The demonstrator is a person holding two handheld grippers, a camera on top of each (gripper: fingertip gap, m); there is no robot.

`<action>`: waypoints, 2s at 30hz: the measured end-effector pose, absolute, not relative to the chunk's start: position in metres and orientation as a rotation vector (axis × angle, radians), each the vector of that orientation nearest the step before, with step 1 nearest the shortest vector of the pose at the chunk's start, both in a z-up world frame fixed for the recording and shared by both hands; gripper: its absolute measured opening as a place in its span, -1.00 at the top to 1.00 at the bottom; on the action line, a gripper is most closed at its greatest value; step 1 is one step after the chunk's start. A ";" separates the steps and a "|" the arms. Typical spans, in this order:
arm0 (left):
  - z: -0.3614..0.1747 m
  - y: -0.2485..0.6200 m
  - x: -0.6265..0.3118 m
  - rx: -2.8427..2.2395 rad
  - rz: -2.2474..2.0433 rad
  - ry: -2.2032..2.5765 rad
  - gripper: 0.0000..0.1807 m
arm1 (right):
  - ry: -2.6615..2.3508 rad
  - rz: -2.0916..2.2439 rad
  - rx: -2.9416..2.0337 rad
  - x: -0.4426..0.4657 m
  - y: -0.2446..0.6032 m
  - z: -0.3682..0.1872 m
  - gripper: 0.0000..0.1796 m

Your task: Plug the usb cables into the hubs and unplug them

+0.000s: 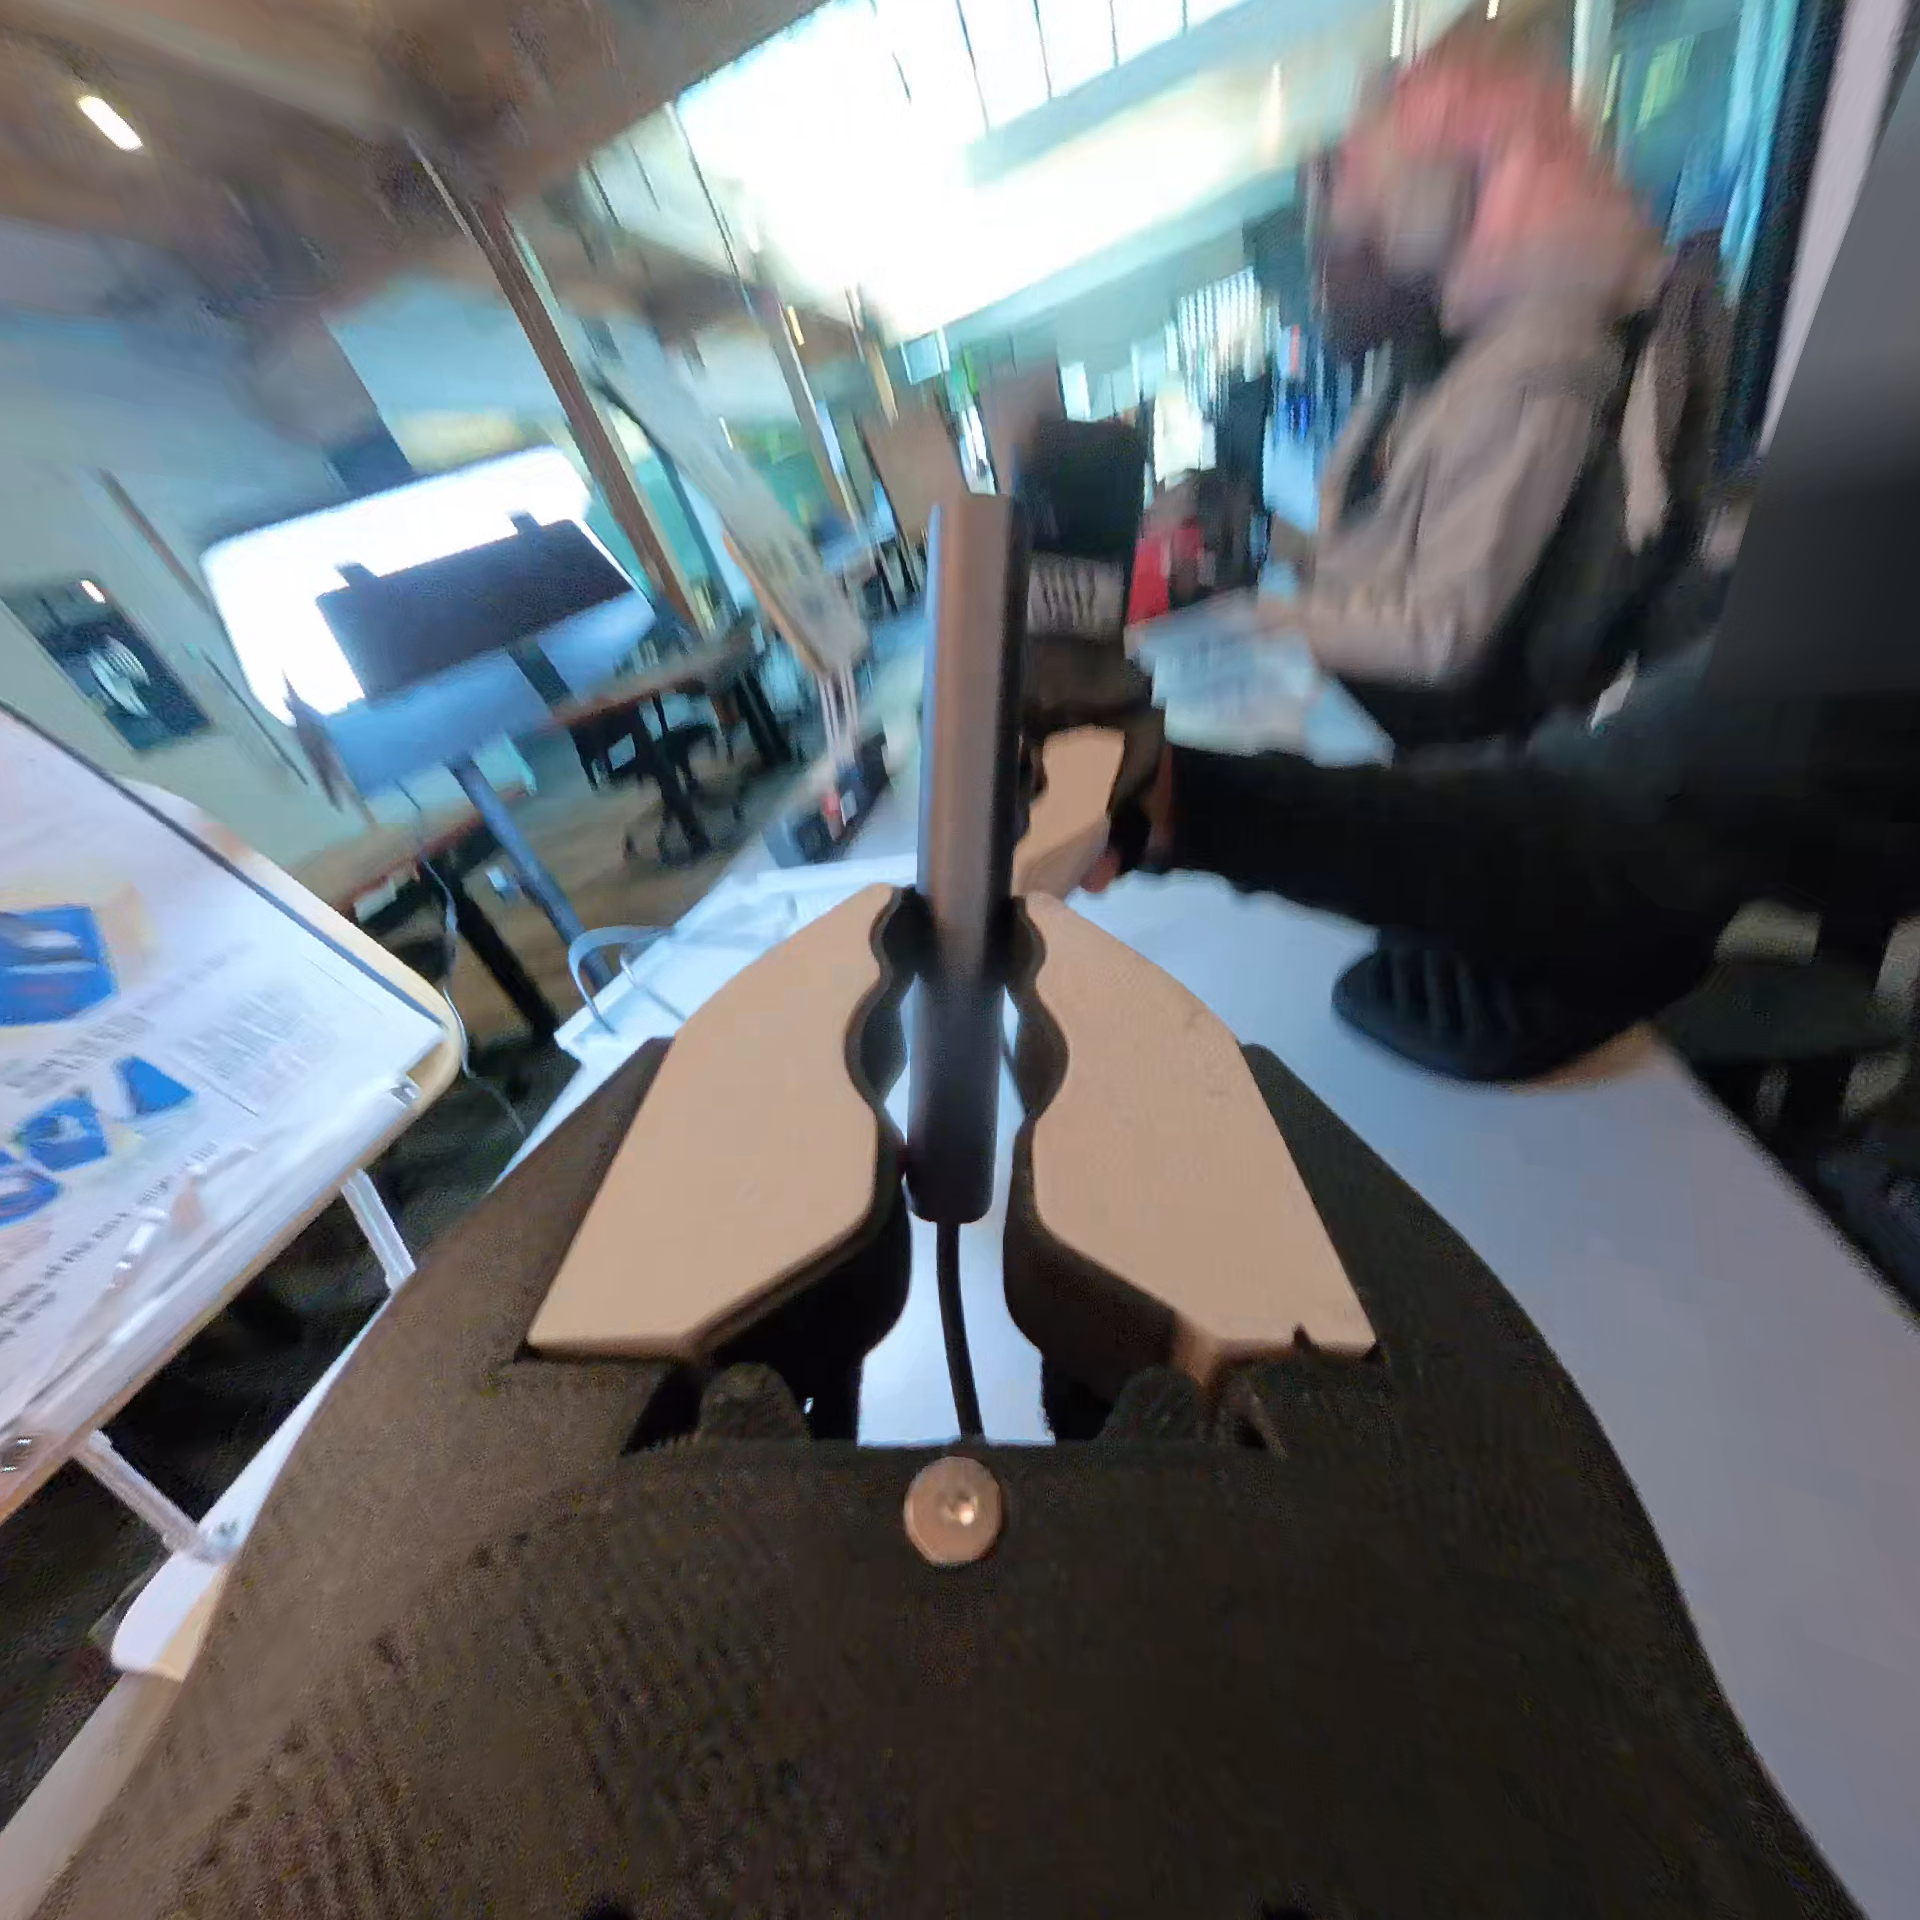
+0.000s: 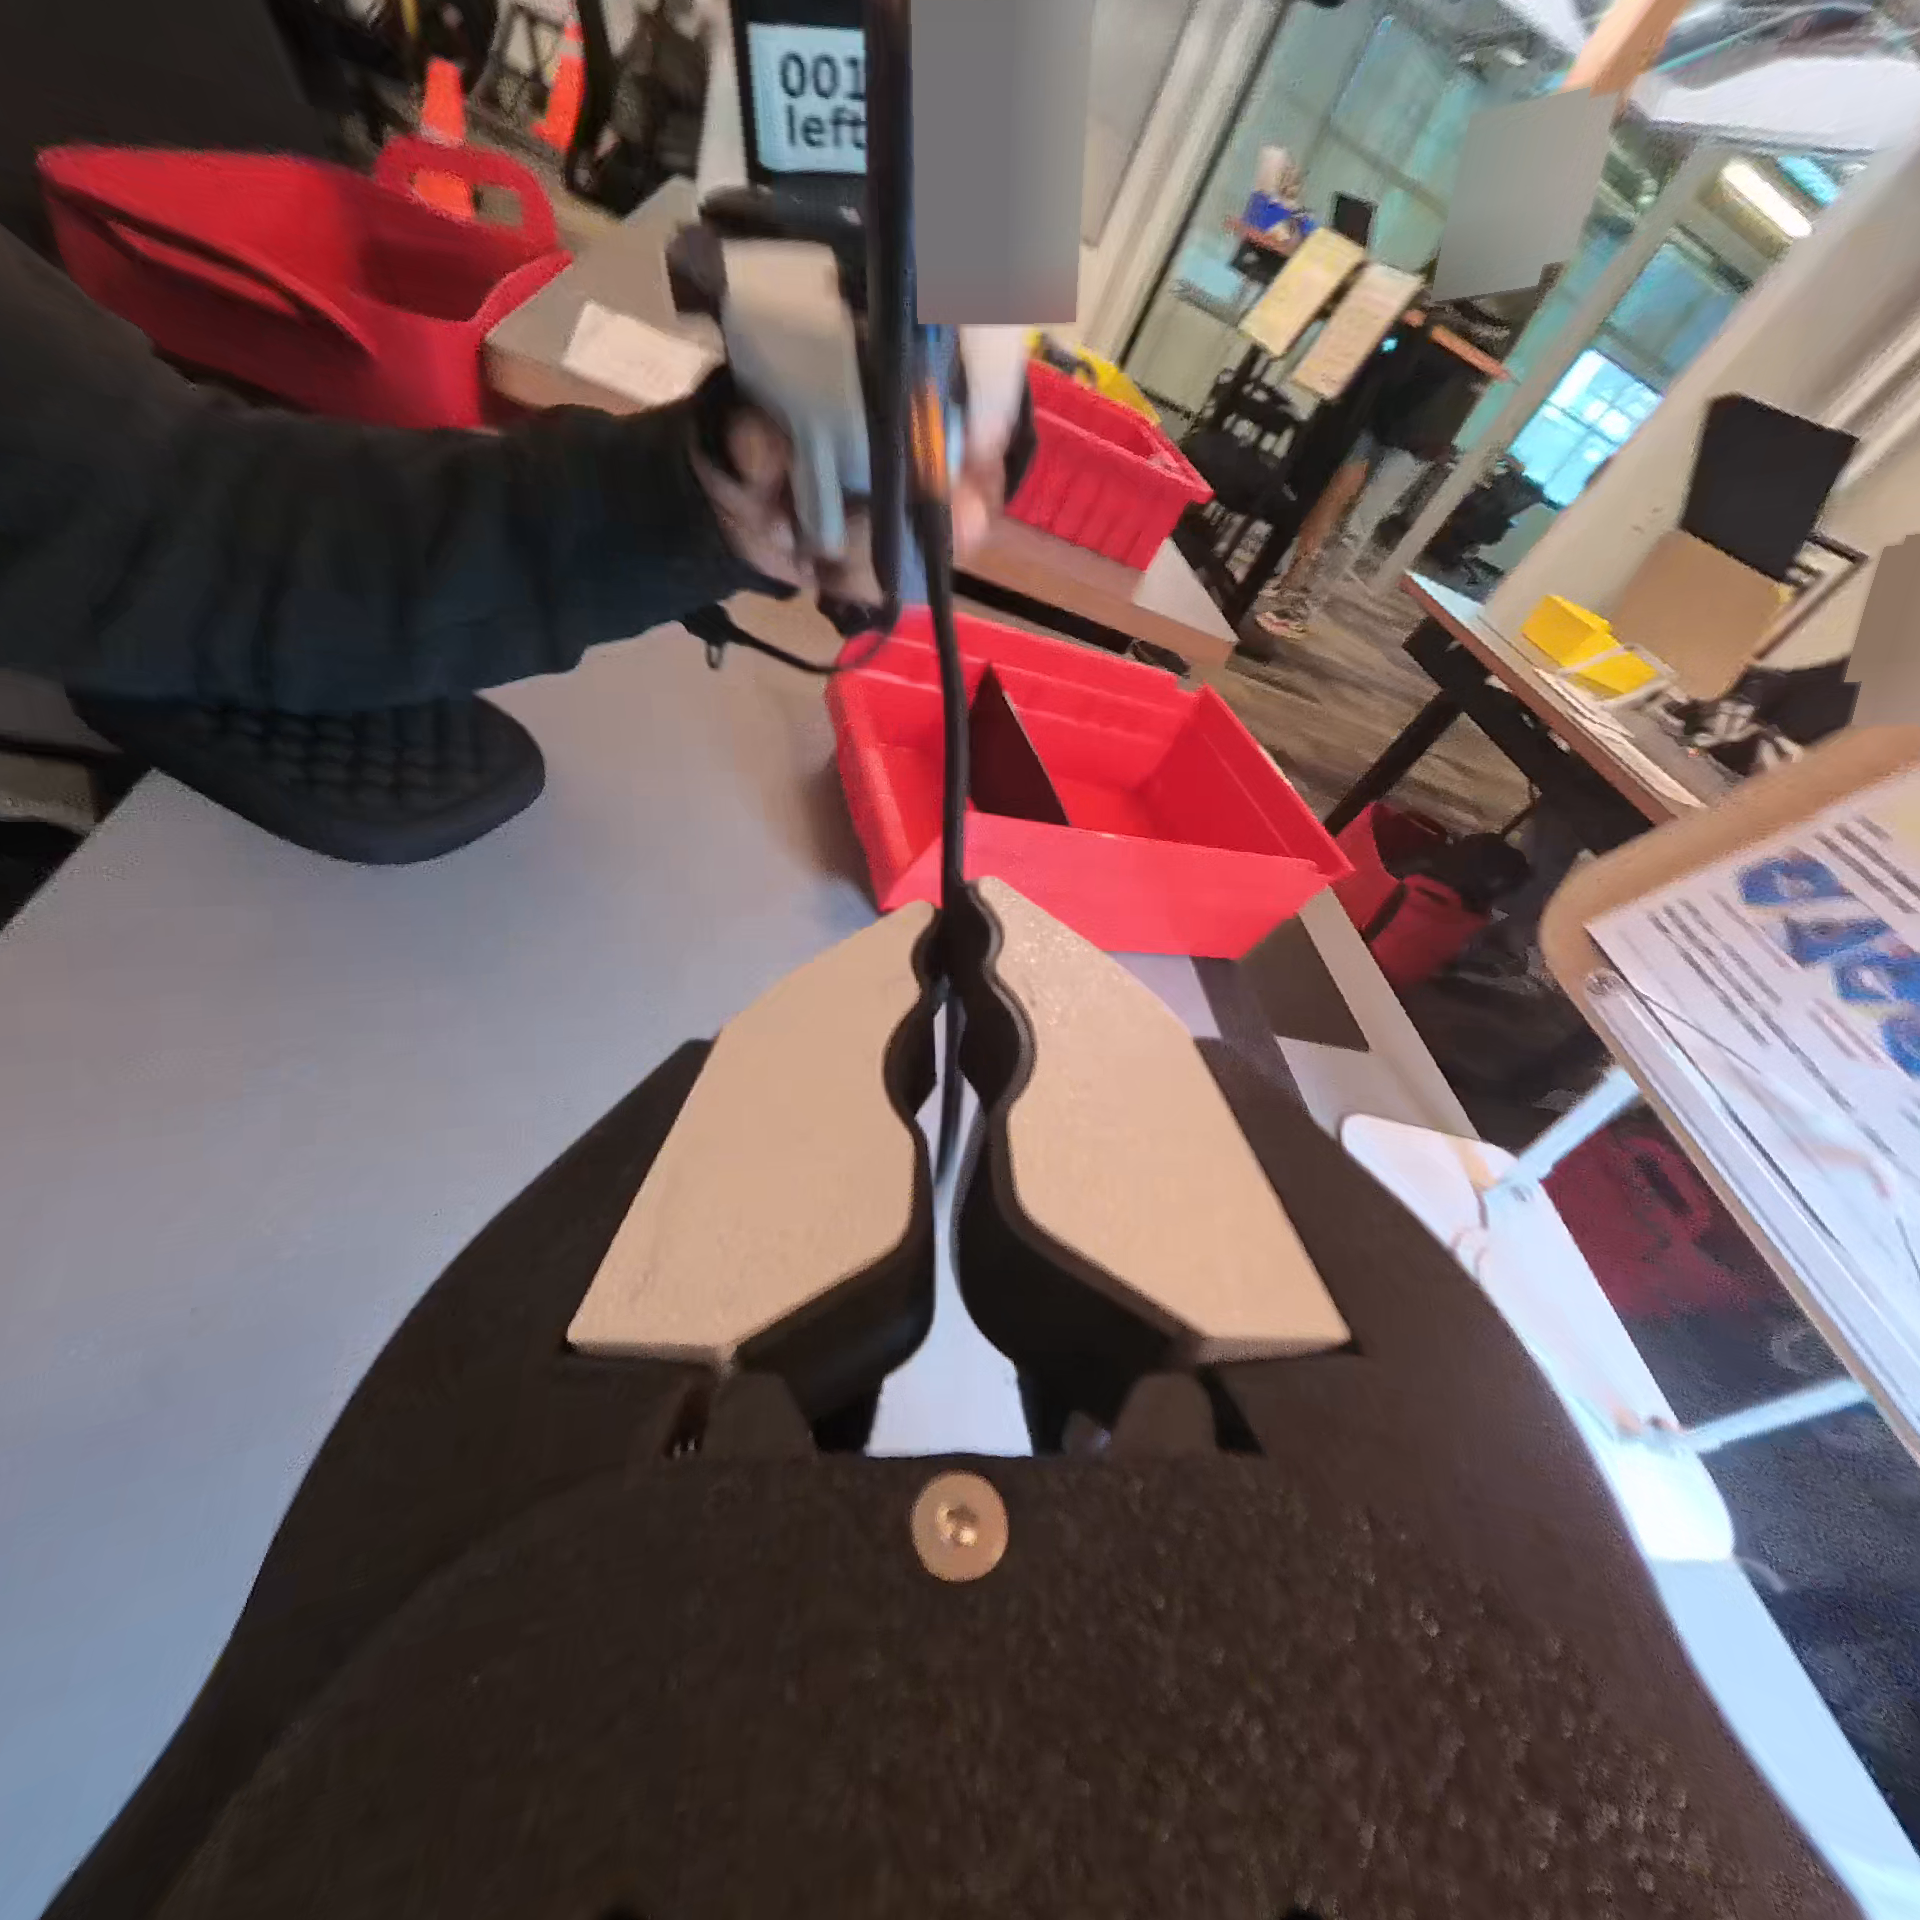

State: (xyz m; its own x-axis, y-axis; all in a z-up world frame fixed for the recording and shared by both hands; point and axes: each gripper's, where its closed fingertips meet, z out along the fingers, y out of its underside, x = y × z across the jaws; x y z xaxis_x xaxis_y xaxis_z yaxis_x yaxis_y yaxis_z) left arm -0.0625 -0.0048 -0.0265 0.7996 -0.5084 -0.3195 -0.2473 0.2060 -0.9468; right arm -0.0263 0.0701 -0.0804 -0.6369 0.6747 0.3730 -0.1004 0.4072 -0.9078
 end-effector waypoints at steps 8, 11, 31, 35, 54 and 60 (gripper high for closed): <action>-0.019 0.005 -0.113 -1.493 -0.284 0.290 0.81 | -1.594 0.870 -0.469 -0.039 0.072 -0.032 0.68; -0.042 0.031 -0.108 -1.564 -0.378 0.177 0.82 | -1.601 0.554 -0.460 -0.053 0.064 -0.045 0.62; -0.089 0.064 -0.062 -1.776 -0.418 0.245 0.82 | -1.545 0.301 -0.371 -0.090 0.067 -0.090 0.81; -0.089 0.069 -0.068 -1.713 -0.528 0.142 0.82 | -1.529 0.358 -0.378 -0.094 0.072 -0.094 0.81; -0.032 0.033 -0.119 -1.460 -0.351 0.104 0.81 | -1.166 0.439 -0.677 -0.035 0.223 -0.013 0.81; -0.050 0.046 -0.117 -1.487 -0.432 0.074 0.81 | -0.919 0.339 -0.781 -0.010 0.310 -0.004 0.81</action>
State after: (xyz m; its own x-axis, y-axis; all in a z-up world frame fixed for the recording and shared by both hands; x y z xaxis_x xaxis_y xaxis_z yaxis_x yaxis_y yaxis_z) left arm -0.1174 0.0455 -0.0502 0.9217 -0.3234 0.2143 0.2339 0.0225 -0.9720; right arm -0.0099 0.3102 -0.0039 0.5801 0.5711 0.5808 0.0575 0.6825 -0.7286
